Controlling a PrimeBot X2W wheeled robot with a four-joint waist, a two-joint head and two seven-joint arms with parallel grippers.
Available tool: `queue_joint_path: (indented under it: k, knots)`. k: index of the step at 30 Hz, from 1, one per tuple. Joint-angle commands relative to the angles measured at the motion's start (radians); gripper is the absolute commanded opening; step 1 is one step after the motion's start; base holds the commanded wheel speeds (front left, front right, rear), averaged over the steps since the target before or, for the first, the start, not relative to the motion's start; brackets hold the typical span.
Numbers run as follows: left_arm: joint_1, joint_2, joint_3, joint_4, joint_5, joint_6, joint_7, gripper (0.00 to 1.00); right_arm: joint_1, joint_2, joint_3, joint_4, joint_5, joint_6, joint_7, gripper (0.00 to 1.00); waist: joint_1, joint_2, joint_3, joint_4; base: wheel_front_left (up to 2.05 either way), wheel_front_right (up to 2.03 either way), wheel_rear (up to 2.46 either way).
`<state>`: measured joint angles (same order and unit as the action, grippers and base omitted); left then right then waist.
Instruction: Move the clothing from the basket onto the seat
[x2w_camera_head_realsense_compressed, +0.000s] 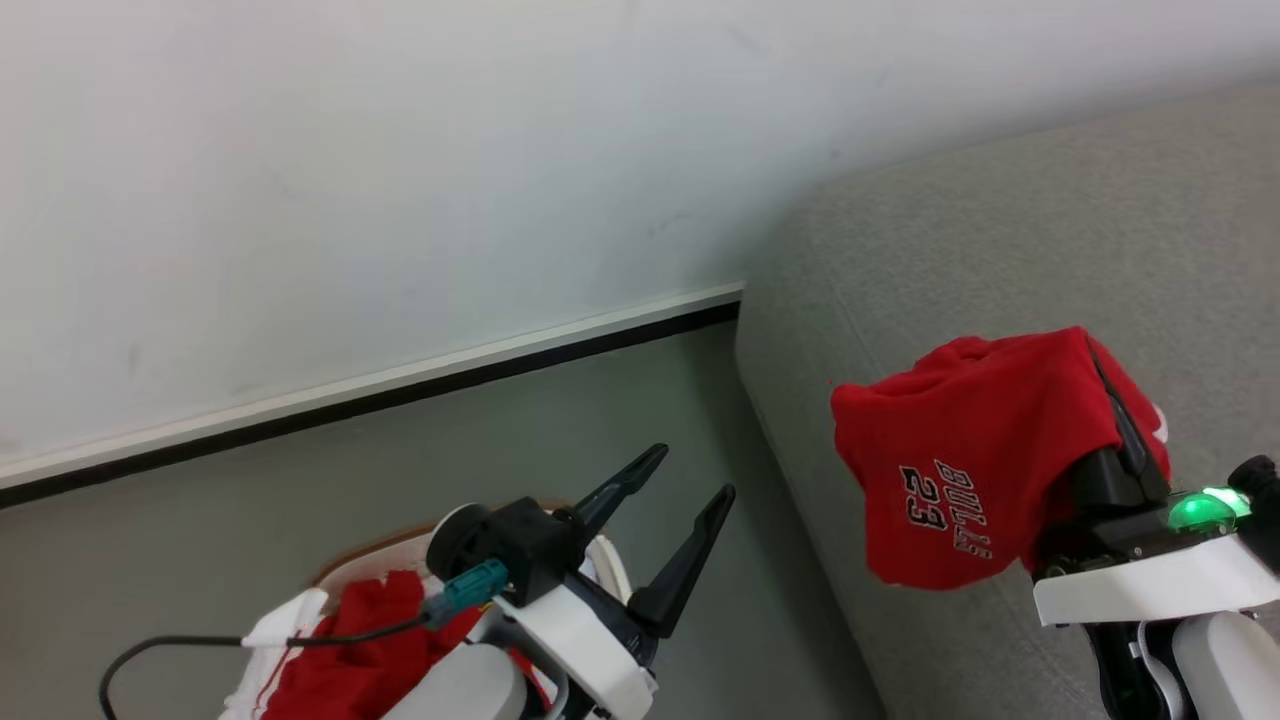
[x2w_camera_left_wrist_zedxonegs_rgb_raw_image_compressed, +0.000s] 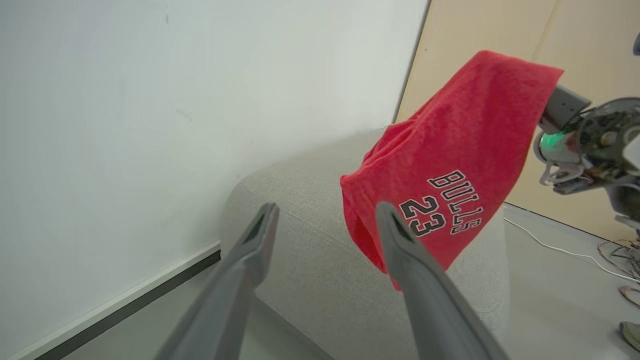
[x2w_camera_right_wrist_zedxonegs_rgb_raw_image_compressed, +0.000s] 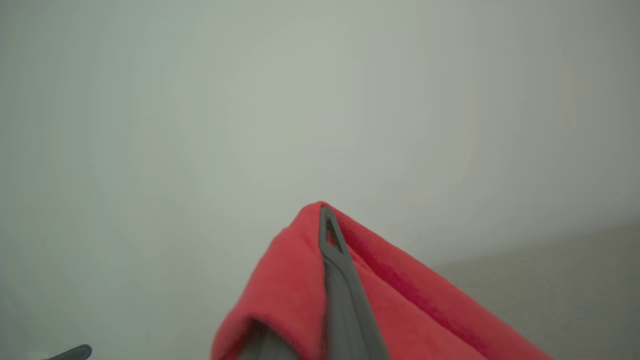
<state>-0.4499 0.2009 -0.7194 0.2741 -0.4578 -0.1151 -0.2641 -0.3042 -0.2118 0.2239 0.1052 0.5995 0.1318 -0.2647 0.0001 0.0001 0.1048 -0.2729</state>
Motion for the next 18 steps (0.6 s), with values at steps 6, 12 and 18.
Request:
queue_joint_path:
  k: [6,12,18]
  knots:
    - [0.008,0.006,0.021,-0.002,0.038,-0.002,0.0,1.0,0.015,0.005,0.01,-0.011,-0.003,-0.002,0.001,0.0,-0.0001,-0.0001,0.044,-0.102,0.0,0.0,0.0]
    - [-0.023,0.009,0.017,-0.014,0.071,-0.007,0.0,1.0,-0.048,-0.021,0.013,0.004,-0.008,-0.002,0.001,0.0,-0.0001,-0.0001,0.104,-0.093,0.0,0.0,0.0]
    - [-0.077,0.031,0.002,-0.029,0.091,-0.013,0.0,1.0,-0.191,-0.071,-0.039,0.042,0.004,-0.002,0.001,0.0,-0.0001,-0.0001,0.225,-0.039,0.0,0.0,0.0]
